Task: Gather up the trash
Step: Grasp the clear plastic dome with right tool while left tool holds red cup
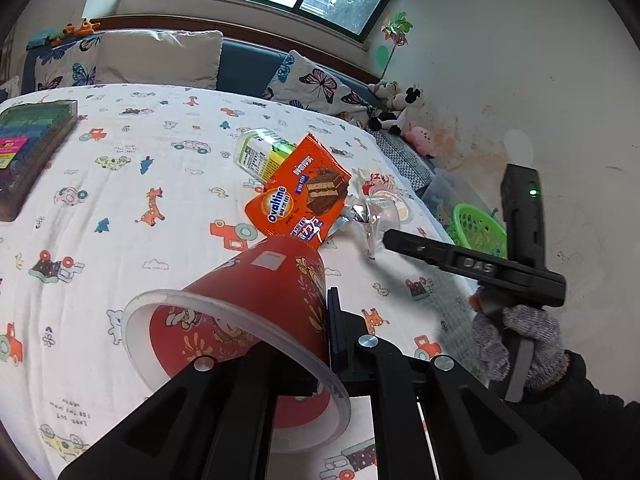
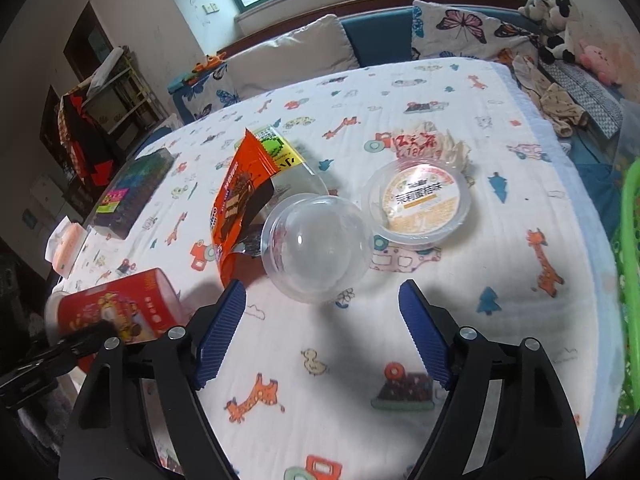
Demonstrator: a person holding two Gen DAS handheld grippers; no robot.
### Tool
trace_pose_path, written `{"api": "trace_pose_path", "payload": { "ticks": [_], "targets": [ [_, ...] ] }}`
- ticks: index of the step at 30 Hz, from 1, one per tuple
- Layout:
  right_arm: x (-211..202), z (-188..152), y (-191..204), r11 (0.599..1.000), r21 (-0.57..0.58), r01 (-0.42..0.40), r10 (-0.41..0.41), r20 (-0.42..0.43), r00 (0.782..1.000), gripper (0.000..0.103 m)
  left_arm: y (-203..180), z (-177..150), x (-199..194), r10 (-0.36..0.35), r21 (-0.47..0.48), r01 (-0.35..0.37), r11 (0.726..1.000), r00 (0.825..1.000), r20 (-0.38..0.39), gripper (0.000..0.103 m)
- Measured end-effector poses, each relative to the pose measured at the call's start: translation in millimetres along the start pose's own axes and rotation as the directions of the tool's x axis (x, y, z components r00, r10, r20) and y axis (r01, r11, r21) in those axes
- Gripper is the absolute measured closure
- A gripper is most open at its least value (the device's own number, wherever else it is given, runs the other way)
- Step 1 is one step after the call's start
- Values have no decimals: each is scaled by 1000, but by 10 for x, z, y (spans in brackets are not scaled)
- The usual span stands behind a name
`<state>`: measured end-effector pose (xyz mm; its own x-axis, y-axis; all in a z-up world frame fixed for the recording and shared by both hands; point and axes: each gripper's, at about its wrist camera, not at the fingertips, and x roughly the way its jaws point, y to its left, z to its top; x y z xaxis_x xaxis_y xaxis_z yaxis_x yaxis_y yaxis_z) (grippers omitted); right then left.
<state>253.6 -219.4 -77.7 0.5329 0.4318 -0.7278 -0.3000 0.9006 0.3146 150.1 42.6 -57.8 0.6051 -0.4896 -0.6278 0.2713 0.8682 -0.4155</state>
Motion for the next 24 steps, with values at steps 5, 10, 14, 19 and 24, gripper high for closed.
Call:
{"api": "trace_pose_path", "payload": {
  "ticks": [5,10,14,19,24],
  "targets": [
    [122,63,33,1000,-18,7,-7,-6,1000,26,27,41,-64,1,-3,-1,1000,1000,14,98],
    [215,109,27,999,-31,17,-17,-13,1000,26,11,70,-116,-4,8,3,1000,1000,27,98],
    [256,126,2,1000,-26,11,-12,-16,1000,26,1,86,-130,-6,13,6,1000,999,32,98],
    [270,144,-4,1000,-31,-6,5,-16,1000,38,-5,94,-138,-5,14,5,1000,999,34,98],
    [231,116,11,999,-36,-5,5,-8,1000,39,-30,104,-161,-6,15,5,1000,999,38,98]
  ]
}}
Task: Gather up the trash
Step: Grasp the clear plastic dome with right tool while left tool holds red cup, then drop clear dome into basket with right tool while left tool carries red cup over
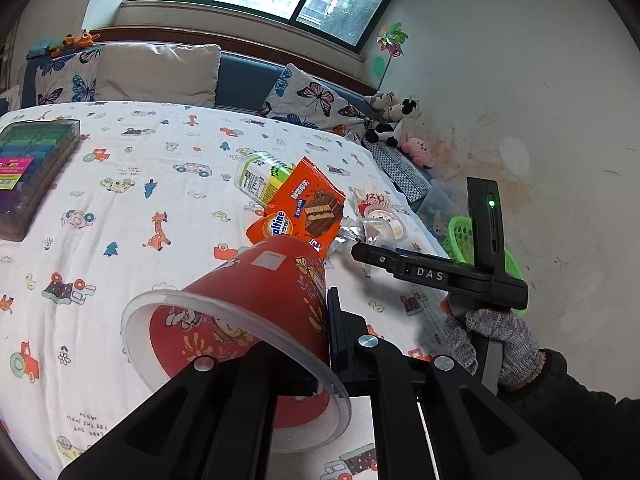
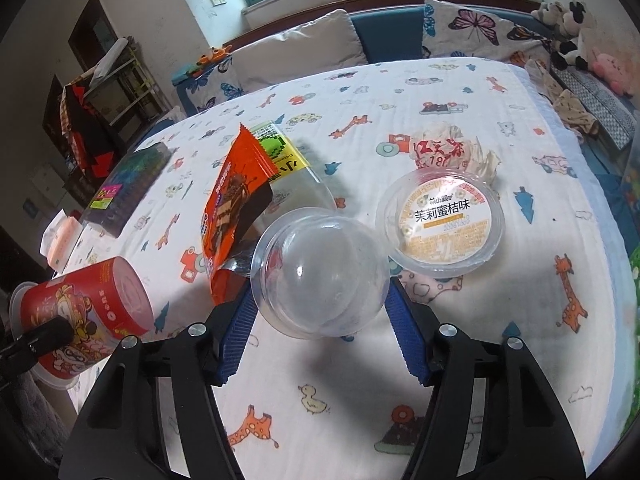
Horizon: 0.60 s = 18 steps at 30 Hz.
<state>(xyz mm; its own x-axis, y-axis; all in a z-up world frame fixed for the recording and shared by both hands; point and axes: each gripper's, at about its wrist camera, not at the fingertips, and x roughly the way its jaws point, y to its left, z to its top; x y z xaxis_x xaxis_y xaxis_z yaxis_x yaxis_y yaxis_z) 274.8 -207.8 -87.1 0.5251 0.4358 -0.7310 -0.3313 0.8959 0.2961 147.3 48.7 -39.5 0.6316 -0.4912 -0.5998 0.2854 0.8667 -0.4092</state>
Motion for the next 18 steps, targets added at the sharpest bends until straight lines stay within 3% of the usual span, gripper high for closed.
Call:
{"api": "trace_pose_path", "payload": {
  "ticks": [13,18],
  "targets": [
    [-487,-271,-93,999,37,-3,1,52,999,39,-254,92,53,-46,48,46,998,999,-4,98],
    [-824,-377,-260,996,81,26,-34,99,995,39,-450,150,142,-83,76,84,994,996,-21,98]
  ]
}}
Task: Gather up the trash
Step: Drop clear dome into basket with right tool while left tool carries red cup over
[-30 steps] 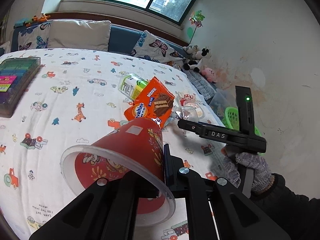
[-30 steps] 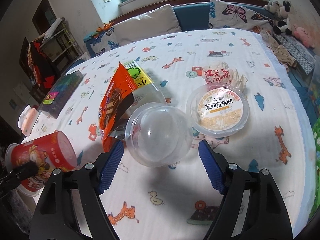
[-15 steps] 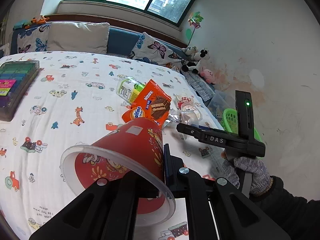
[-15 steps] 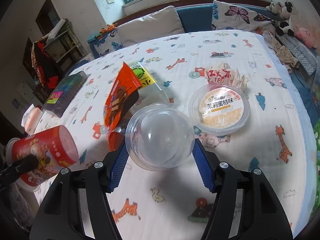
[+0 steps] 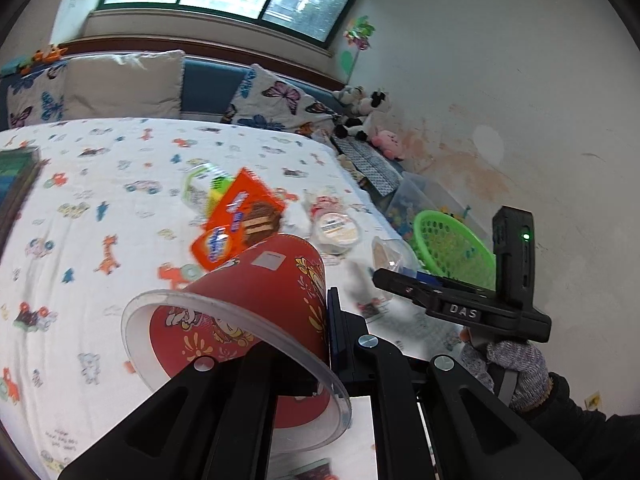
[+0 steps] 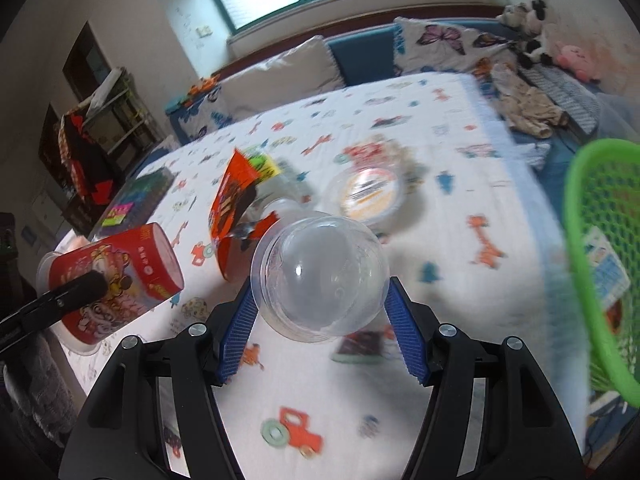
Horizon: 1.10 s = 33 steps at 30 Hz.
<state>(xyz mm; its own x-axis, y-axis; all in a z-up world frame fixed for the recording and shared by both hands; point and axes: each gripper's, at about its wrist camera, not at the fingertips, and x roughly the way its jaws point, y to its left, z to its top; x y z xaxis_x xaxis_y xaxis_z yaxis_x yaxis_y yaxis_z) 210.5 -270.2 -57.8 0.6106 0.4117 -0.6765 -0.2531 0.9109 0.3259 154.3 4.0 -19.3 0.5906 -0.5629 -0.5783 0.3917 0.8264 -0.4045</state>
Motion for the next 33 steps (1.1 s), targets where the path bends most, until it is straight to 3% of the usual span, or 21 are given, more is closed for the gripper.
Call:
{"api": "trace_pose_path", "payload": {
  "ticks": [7,19,26,33],
  "targets": [
    [-581,-31,-460,992,80,94,-101,83,991,39,-377,147,210,-65,61,66,996,998,-23,98],
    [-1269,-159,-1678,906,282,314,-354,102,930,39,-1167,422,705,-160,169,171,971,984,-77,98],
    [-1333,-262,-2044,859,354,370,-421,80,903,37,-1533,532,926,-180,225,199,954,978,-102,98],
    [-1426,-363,-2101,857,370,358,-417,91,904,34,-1838,583,1174,-200,264,232,936,969,-144,98]
  ]
}}
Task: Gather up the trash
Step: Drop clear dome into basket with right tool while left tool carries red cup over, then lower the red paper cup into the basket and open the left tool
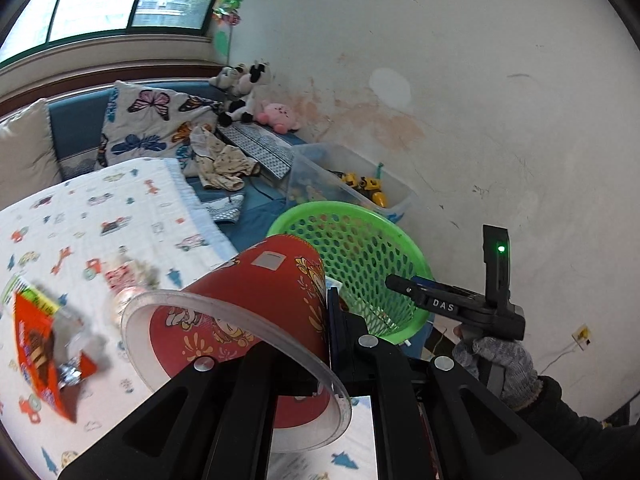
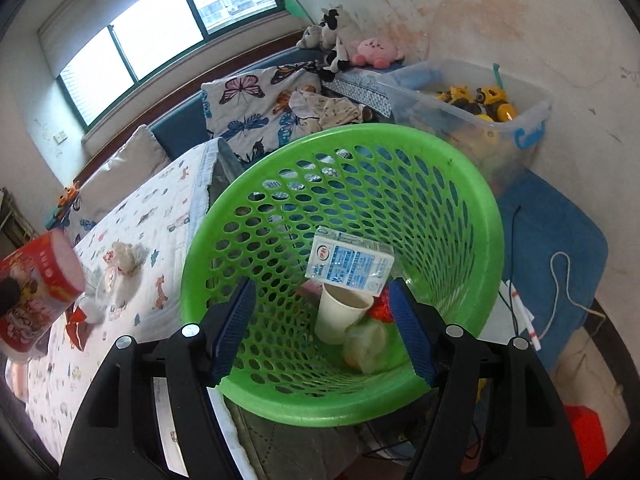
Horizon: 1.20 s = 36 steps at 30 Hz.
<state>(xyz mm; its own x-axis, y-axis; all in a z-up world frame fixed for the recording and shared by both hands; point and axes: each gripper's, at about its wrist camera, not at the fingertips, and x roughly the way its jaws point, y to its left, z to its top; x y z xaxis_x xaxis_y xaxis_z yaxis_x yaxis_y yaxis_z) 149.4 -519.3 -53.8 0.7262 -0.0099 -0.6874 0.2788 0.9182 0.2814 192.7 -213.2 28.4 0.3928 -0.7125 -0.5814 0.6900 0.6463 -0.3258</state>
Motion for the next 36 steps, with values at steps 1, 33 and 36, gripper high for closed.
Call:
{"api": "trace_pose_path", "payload": {
  "ticks": [1,33,36],
  "targets": [
    [-39,-8,0,1000,-3,-3,4,7,1000,34,-16,14,37,-5,2,5,1000,1000,-6,98],
    [-760,-165,-429,996,84,-24,13,128,992,29,-826,173,1815,-74,102,119,988,930,-361,96],
    [-762,-166,-433,996,86,-28,16,130,991,29,-795,137,1842,-84,78,123,989,919,-384,84]
  ]
}}
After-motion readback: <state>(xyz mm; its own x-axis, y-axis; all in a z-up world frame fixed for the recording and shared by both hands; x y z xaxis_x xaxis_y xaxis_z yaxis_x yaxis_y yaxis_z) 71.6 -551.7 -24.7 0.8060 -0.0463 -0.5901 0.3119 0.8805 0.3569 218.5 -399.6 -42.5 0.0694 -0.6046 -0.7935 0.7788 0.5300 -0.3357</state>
